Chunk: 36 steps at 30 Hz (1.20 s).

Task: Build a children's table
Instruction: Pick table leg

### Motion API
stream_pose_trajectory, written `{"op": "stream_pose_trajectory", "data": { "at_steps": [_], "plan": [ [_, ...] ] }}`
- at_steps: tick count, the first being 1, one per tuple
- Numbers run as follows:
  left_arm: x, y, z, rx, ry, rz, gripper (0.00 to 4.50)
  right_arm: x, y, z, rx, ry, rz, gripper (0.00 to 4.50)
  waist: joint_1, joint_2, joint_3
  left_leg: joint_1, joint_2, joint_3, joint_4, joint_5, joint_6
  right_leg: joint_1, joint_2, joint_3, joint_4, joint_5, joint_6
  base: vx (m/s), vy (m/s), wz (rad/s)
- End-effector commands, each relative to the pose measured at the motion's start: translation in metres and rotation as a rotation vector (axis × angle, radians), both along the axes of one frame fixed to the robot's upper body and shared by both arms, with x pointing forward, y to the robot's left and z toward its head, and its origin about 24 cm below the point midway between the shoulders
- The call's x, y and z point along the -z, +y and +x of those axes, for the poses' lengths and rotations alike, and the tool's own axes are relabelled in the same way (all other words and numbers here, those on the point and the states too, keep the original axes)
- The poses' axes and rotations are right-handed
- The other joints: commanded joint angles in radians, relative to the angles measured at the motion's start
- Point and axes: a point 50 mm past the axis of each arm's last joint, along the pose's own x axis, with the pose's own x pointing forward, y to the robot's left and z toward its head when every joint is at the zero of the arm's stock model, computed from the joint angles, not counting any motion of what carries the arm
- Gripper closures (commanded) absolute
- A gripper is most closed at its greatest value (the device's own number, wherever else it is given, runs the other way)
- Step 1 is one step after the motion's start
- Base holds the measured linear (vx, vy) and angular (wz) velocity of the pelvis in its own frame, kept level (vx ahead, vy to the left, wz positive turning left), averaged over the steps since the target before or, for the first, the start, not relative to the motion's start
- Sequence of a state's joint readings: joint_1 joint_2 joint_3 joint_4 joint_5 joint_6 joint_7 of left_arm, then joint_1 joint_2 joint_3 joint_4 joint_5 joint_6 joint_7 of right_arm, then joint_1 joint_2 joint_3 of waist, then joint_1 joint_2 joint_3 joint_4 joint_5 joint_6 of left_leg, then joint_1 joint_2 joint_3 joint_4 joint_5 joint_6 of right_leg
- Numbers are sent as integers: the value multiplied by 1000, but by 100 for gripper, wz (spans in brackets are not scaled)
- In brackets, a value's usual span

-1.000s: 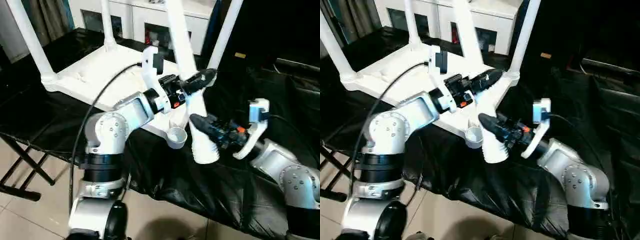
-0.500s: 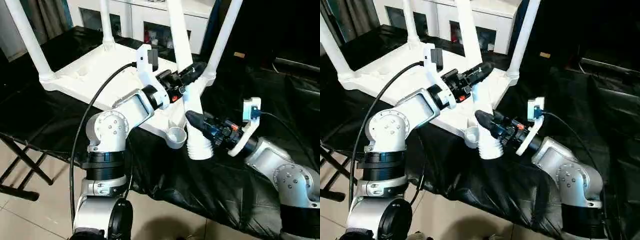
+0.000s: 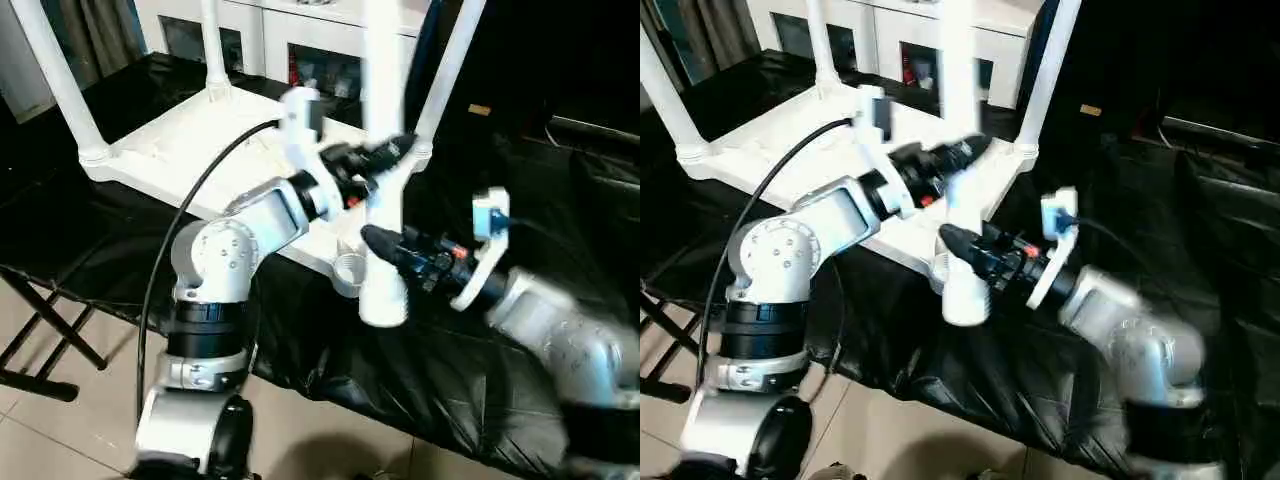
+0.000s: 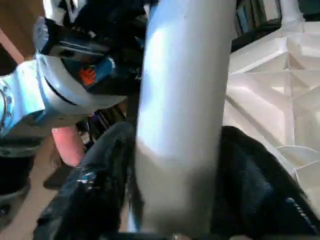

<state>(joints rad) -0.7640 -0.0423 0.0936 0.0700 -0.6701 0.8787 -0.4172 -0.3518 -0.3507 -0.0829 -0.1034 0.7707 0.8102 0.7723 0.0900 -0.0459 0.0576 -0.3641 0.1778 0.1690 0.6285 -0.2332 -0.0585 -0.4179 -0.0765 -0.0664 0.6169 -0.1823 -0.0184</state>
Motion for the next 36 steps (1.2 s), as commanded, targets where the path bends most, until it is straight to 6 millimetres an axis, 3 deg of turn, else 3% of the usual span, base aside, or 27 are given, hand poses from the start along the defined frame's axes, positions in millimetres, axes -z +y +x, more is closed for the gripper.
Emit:
{"op": "stream_pose_trajectory", "data": {
  "at_steps": [1,2,11,22,24,27,36],
  "plan": [
    [-14,-6,-1,41,-66,10,270,2,-2,0,-39,20,-44,136,4,-6,-72,3,42,-10,-67,95,92,75,-66,49,-52,-34,-225,0,0,0],
    [-16,-6,-2,61,-81,12,270,2,-5,1,-69,35,-67,119,4,-7,-72,4,42,-10,-67,85,93,75,-65,48,-53,-40,-230,0,0,0],
    [-22,-11,-7,182,-152,33,270,-1,-11,5,-229,76,-129,117,5,-15,-73,1,42,-8,-63,84,108,76,-70,49,-49,-51,-252,0,0,0],
    [-22,-18,-10,247,-173,40,270,-1,-6,5,-331,91,-121,117,6,-15,-71,1,44,-8,-65,34,73,75,-67,48,-57,-128,-231,0,0,0],
    [-22,-19,-10,251,-175,40,270,-1,-5,5,-333,91,-116,150,5,-12,-71,1,43,-8,-66,24,69,74,-67,48,-59,-131,-231,0,0,0],
    [-22,-19,-9,253,-175,40,270,0,-5,5,-335,93,-114,157,6,-6,-72,0,43,-9,-67,17,60,76,-67,48,-59,-132,-227,0,0,0],
    [-20,-20,-9,265,-184,49,270,2,-6,6,-305,92,-113,240,3,-2,-73,0,44,-10,-67,18,60,77,-65,47,-56,-91,-245,0,0,0]
  ]
}}
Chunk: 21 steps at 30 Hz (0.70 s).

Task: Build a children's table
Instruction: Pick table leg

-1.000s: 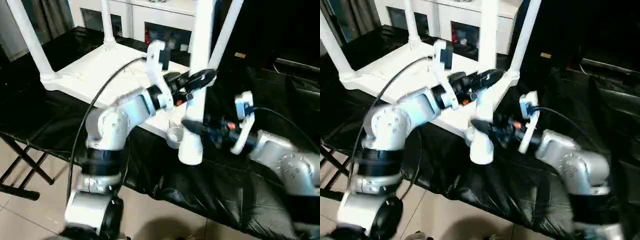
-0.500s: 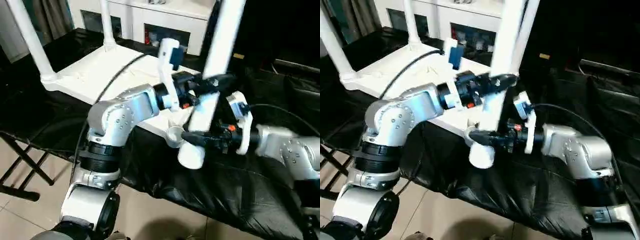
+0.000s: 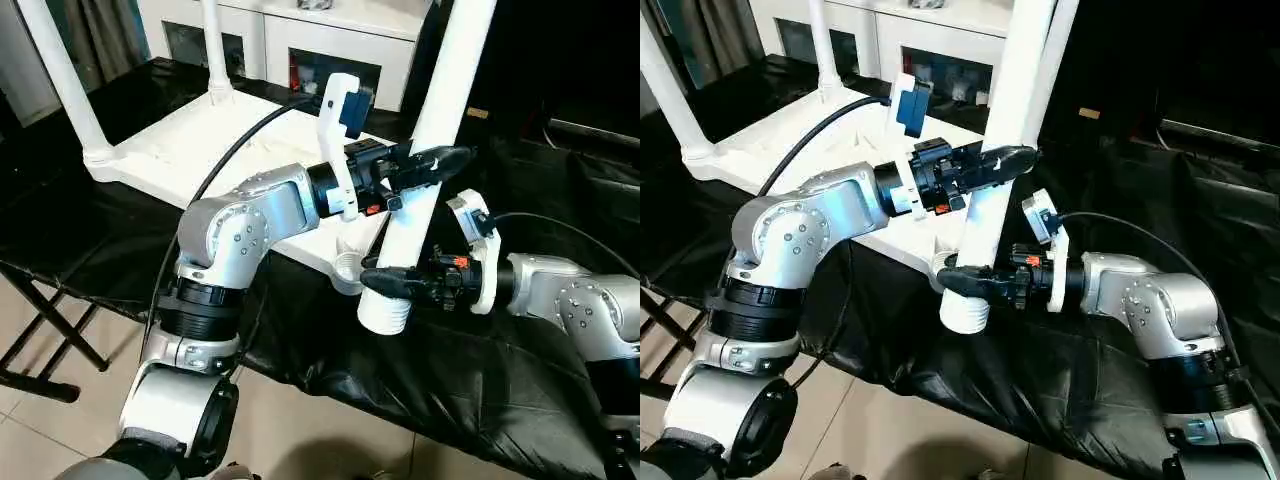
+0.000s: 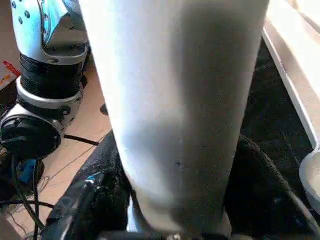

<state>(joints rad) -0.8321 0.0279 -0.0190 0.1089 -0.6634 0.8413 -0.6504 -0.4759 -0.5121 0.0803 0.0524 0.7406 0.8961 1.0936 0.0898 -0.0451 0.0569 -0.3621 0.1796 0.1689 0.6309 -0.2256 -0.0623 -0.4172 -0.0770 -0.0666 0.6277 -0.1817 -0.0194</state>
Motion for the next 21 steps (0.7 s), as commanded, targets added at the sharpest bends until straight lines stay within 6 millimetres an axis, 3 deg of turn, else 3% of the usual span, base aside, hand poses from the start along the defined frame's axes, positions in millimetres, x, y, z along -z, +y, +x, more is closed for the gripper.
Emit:
{"op": "stream_pose_trajectory", "data": {
  "at_steps": [1,2,9,14,17,21],
  "plan": [
    [-6,-7,-1,24,-16,-2,270,-1,-3,4,41,-19,-12,246,3,-4,-72,-3,41,-10,-69,7,61,77,-65,47,-68,-98,-241,0,0,0],
    [-5,-7,-1,35,-2,-10,214,-1,-2,4,53,-23,-4,252,3,-3,-73,-2,41,-10,-69,8,60,77,-65,47,-67,-99,-241,0,0,0],
    [-7,-3,-1,13,-26,-42,161,0,3,5,114,-47,47,258,3,-2,-73,-1,43,-10,-71,11,56,75,-66,47,-65,-84,-247,0,0,0],
    [-7,1,3,-91,-130,-35,160,0,5,6,170,-68,83,259,4,0,-72,-1,44,-10,-74,-6,49,76,-67,48,-71,-103,-231,0,0,0],
    [-11,14,17,-293,-165,-39,160,4,1,12,301,-105,69,259,1,-3,-73,-2,45,-12,-74,-6,41,76,-67,47,-70,-89,-226,0,0,0],
    [-7,25,23,-391,-209,40,160,10,-4,18,440,-144,24,259,-4,-2,-72,-2,43,-11,-76,-3,28,73,-65,48,-69,-113,-196,0,0,0]
  ]
}}
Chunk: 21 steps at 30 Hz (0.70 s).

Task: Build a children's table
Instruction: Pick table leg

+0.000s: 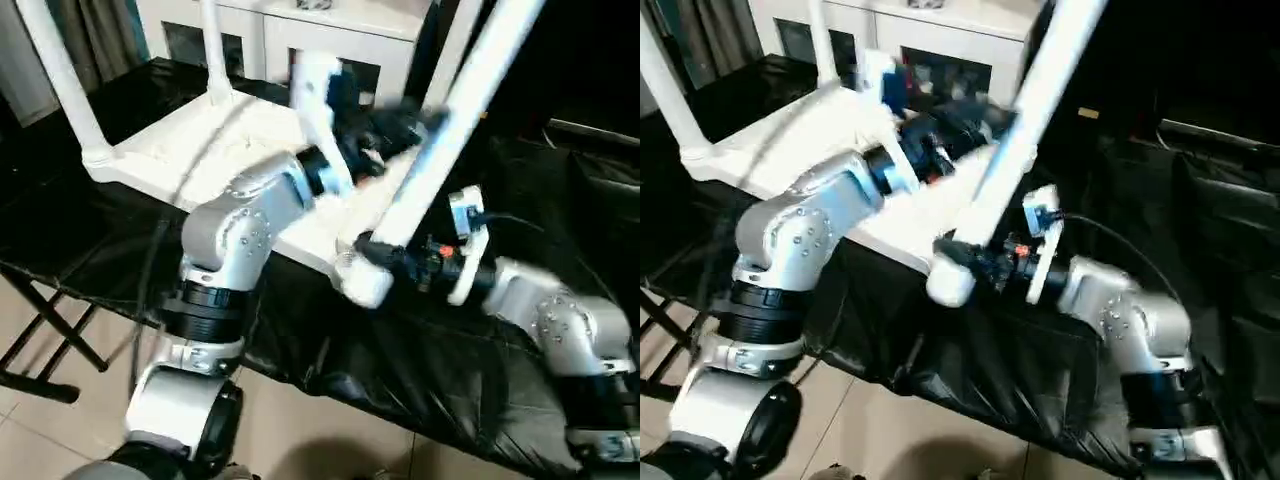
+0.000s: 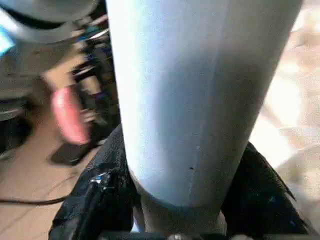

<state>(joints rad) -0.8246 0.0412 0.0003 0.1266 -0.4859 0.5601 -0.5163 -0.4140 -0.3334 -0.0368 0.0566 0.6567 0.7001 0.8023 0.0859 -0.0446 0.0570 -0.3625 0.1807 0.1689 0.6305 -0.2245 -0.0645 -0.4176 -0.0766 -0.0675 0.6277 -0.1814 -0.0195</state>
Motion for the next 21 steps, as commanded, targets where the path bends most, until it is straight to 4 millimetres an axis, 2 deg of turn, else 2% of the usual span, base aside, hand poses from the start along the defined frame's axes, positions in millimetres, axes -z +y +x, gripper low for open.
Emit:
{"op": "stream_pose_trajectory", "data": {
  "at_steps": [1,3,4,6,9,11,13,16,17,18,19,20,21],
  "plan": [
    [10,11,6,-115,-13,97,160,4,-11,5,153,-32,-44,259,2,1,-72,1,41,-11,-76,-6,27,71,-65,48,-71,-119,-186,0,0,0],
    [13,15,7,-146,-27,124,160,5,-11,5,188,-36,-55,259,-1,0,-70,2,39,-9,-79,-18,20,72,-63,48,-73,-140,-171,0,0,0],
    [27,32,6,-290,-95,240,160,11,-16,4,321,-60,-138,259,1,4,-72,0,40,-12,-80,-10,18,72,-63,48,-72,-129,-167,0,0,0],
    [36,41,3,-361,-108,279,160,13,-20,2,403,-72,-173,259,-3,4,-72,1,42,-11,-81,8,9,72,-61,48,-67,-101,-153,0,0,0],
    [64,67,-12,-542,-97,317,160,21,-36,-6,619,-74,-272,259,-6,5,-71,-2,42,-10,-85,6,3,72,-58,49,-66,-69,-161,0,0,0],
    [74,77,-20,-604,-102,334,160,26,-40,-11,661,-90,-342,259,-6,9,-71,2,43,-9,-85,-14,-2,69,-56,50,-70,-87,-156,0,0,0],
    [92,97,-29,-719,-67,389,160,29,-40,-21,707,-111,-367,259,-10,8,-65,2,42,-9,-92,-92,-4,65,-57,50,-84,-189,-127,0,0,0],
    [109,117,-40,-812,-48,430,160,33,-36,-29,751,-155,-434,259,-14,8,-58,0,43,-13,-99,-147,-10,60,-57,50,-94,-276,-86,0,0,0],
    [110,119,-41,-826,-49,439,160,35,-35,-30,763,-144,-440,259,-16,5,-58,-2,33,-6,-96,-160,11,61,-69,60,-99,-311,-84,0,0,0],
    [108,121,-40,-834,-47,431,160,38,-37,-30,783,-125,-421,259,-19,16,-62,51,32,40,-56,-183,-11,7,-50,113,-134,-416,-72,0,0,0],
    [108,121,-40,-835,-46,430,160,38,-37,-30,784,-124,-420,259,-18,-2,-54,52,21,45,-47,-240,-26,4,-42,126,-131,-487,-67,0,0,0],
    [107,122,-39,-840,-45,423,160,39,-37,-30,797,-112,-405,259,-8,-3,-57,46,15,47,-43,-263,-25,17,-43,155,-134,-529,-72,-33,5,-22],
    [105,122,-38,-845,-50,419,160,40,-38,-31,819,-108,-401,259,16,-6,-54,50,8,41,-9,-291,-4,21,-63,230,-151,-581,-89,-24,42,-39]
  ]
}}
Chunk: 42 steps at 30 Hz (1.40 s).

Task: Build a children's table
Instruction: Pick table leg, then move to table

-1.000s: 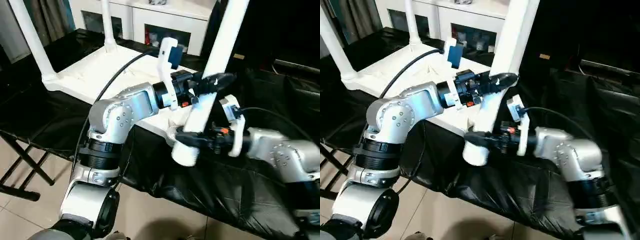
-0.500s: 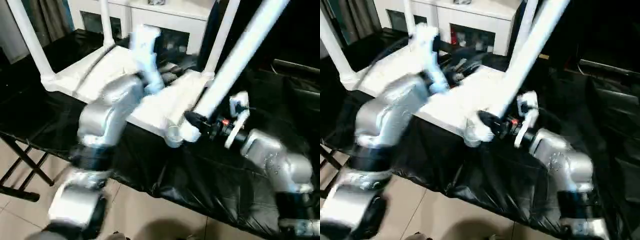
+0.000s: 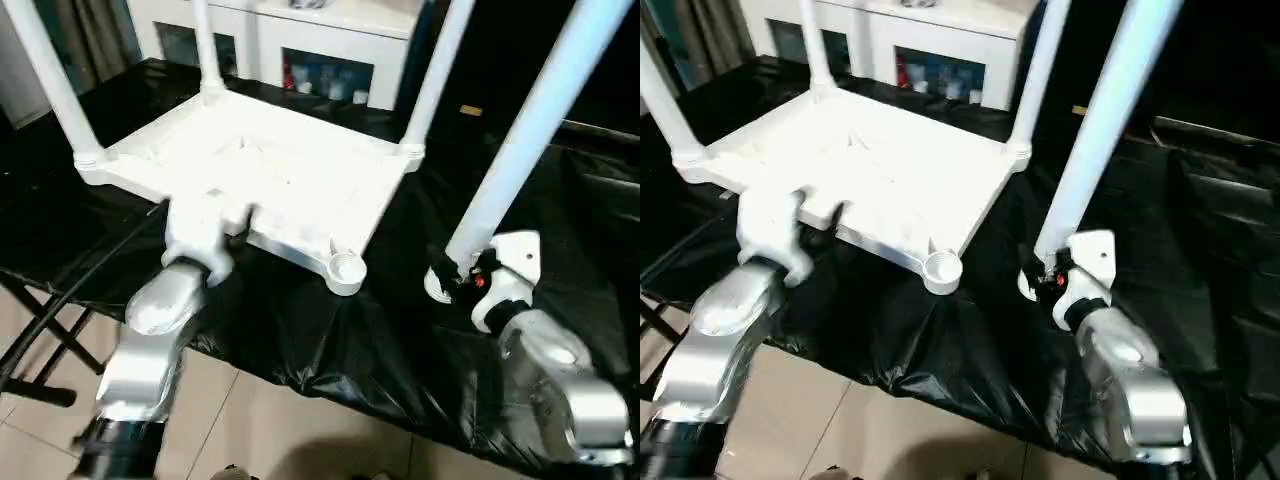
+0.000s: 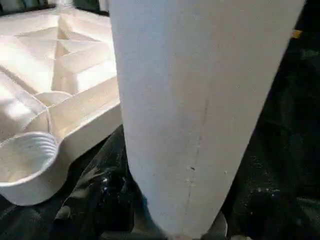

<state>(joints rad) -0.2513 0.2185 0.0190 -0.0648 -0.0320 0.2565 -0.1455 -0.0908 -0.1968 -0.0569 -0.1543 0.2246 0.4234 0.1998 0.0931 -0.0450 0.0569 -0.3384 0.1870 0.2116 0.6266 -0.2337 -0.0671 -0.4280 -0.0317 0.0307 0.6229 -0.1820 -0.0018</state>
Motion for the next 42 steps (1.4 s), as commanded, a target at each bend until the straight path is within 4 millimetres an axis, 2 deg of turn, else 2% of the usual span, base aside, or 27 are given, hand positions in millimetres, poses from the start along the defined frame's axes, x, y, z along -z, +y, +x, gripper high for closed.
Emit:
{"op": "stream_pose_trajectory", "data": {
  "at_steps": [1,2,3,4,5,6,7,8,9,10,11,12,13,14,15,16,17,18,20,22,27,29,33,37,39,40,42],
  "plan": [
    [-10,0,4,-3,-45,1,160,-3,-5,-1,56,-28,11,259,31,-20,-52,-9,-22,-28,44,-254,29,79,-144,221,-168,-622,-125,-32,129,-61],
    [-12,0,4,-6,-52,8,160,-1,-5,-2,74,-26,14,259,57,-16,-47,-32,-31,-74,98,-230,30,91,-170,303,-188,-670,-133,-19,124,-42],
    [-14,2,4,-23,-65,46,160,0,-4,-3,88,-26,30,259,60,-20,-41,-46,-39,-96,110,-218,24,95,-155,325,-187,-663,-139,-22,196,-51],
    [-14,2,4,-23,-65,46,160,0,-4,-3,88,-26,30,259,52,-7,-45,-36,-56,-123,73,-174,10,84,-71,317,-170,-549,-139,-13,109,-29],
    [-16,3,4,-37,-84,83,160,1,-3,-4,96,-25,46,259,21,15,-61,14,-69,-112,-35,-96,18,57,50,247,-134,-382,-66,-32,223,-55],
    [-16,5,4,-50,-83,132,160,1,-2,-5,109,-21,53,259,-24,58,-58,81,31,-111,-101,-20,105,-78,86,69,12,-280,-13,-53,239,-44],
    [-14,6,4,-51,-67,139,160,3,0,-7,106,-14,61,259,-40,40,-75,29,37,-173,-115,22,157,-23,39,10,80,-158,-48,-97,342,-41],
    [-12,6,4,-48,-54,135,160,3,2,-7,103,-10,65,259,-31,78,-71,13,57,-170,-105,177,40,-19,2,-27,47,-29,-75,-79,228,-15],
    [-10,8,3,-48,-44,120,160,5,4,-8,106,-4,66,259,-37,77,-72,24,74,-169,-101,245,-36,-21,-4,-39,45,-2,-81,-41,195,7],
    [-10,8,3,-48,-44,117,160,5,4,-8,107,-3,66,259,-62,79,-82,46,100,-213,-84,460,-98,-8,-28,-46,49,-6,-58,3,92,4],
    [-9,9,3,-49,-43,107,160,5,5,-8,109,-2,65,259,-65,82,-91,73,130,-236,-70,614,-72,-23,-41,-57,64,-60,-34,-12,143,3],
    [-10,10,2,-58,-53,98,160,6,6,-9,114,0,69,259,-71,83,-95,64,137,-242,-63,732,11,-16,-50,-60,75,-88,-13,-44,74,-6],
    [-8,11,2,-64,-38,74,160,6,6,-9,132,2,76,259,-71,76,-93,55,138,-238,-63,749,68,-16,-57,-56,76,-92,-14,-44,74,-6],
    [-8,13,2,-79,-31,70,160,6,6,-9,141,1,85,259,-68,62,-94,37,102,-215,-49,698,193,3,-77,-35,43,-37,-41,-75,1,-7],
    [-8,14,2,-82,-25,54,160,6,5,-9,140,-6,77,259,-65,51,-94,21,69,-197,-30,623,226,21,-99,-17,7,23,-73,-80,-67,-6],
    [-8,14,1,-84,-21,39,160,7,5,-9,125,-10,64,259,-56,24,-83,-43,-16,-134,-7,397,219,74,-146,0,-37,127,-145,-139,-121,-3],
    [-8,14,1,-84,-21,39,160,7,5,-9,125,-10,64,259,-40,16,-79,-57,-30,-116,-13,253,194,91,-173,9,-55,113,-143,-94,-99,-1],
    [-8,14,0,-68,-25,27,160,7,6,-9,101,-15,59,259,-21,8,-71,-46,-15,-111,-22,49,149,93,-190,22,-80,-8,-127,-111,-99,2],
    [-8,12,-1,-43,-29,39,160,7,6,-9,78,-17,57,259,-23,15,-53,-42,5,-114,-62,-66,110,93,-157,-5,-93,-247,-144,-72,-63,0],
    [-7,11,-4,-15,-31,49,160,6,9,-9,47,-18,70,259,-36,32,-43,-13,39,-116,-90,-251,74,66,-129,-18,-99,-401,-166,-78,-60,6],
    [-6,7,-8,31,-25,43,160,5,12,-10,7,-23,71,259,-50,32,-20,38,40,-122,-102,-625,-15,66,-133,-47,-138,-729,-91,-40,-16,4],
    [-5,6,-10,40,-19,45,160,5,14,-10,-8,-22,74,259,-58,40,-19,57,38,-125,-114,-675,-8,94,-120,-71,-151,-725,-75,0,0,0],
    [-4,6,-11,44,-11,44,160,5,17,-10,-27,-22,73,259,-81,48,-27,57,45,-129,-144,-683,-11,132,-119,-84,-139,-538,-111,22,6,-2],
    [-3,6,-12,55,-3,42,160,6,16,-11,-27,-20,71,259,-66,40,-51,3,16,-82,-117,-285,97,193,-136,-54,-135,-352,-224,106,8,-2],
    [-3,6,-12,58,1,40,160,7,16,-11,-26,-19,70,259,-56,38,-63,-6,5,-74,-97,-122,148,207,-130,-54,-124,-263,-251,120,-10,2],
    [-3,6,-12,62,3,39,160,7,16,-12,-25,-19,71,259,-50,45,-70,-4,1,-77,-93,-27,180,208,-115,-63,-107,-165,-260,155,-12,3],
    [-2,6,-13,67,6,40,160,7,16,-13,-29,-18,75,259,-60,47,-80,43,11,-102,-92,121,270,175,-79,-89,-60,9,-252,173,-11,6]
  ]
}}
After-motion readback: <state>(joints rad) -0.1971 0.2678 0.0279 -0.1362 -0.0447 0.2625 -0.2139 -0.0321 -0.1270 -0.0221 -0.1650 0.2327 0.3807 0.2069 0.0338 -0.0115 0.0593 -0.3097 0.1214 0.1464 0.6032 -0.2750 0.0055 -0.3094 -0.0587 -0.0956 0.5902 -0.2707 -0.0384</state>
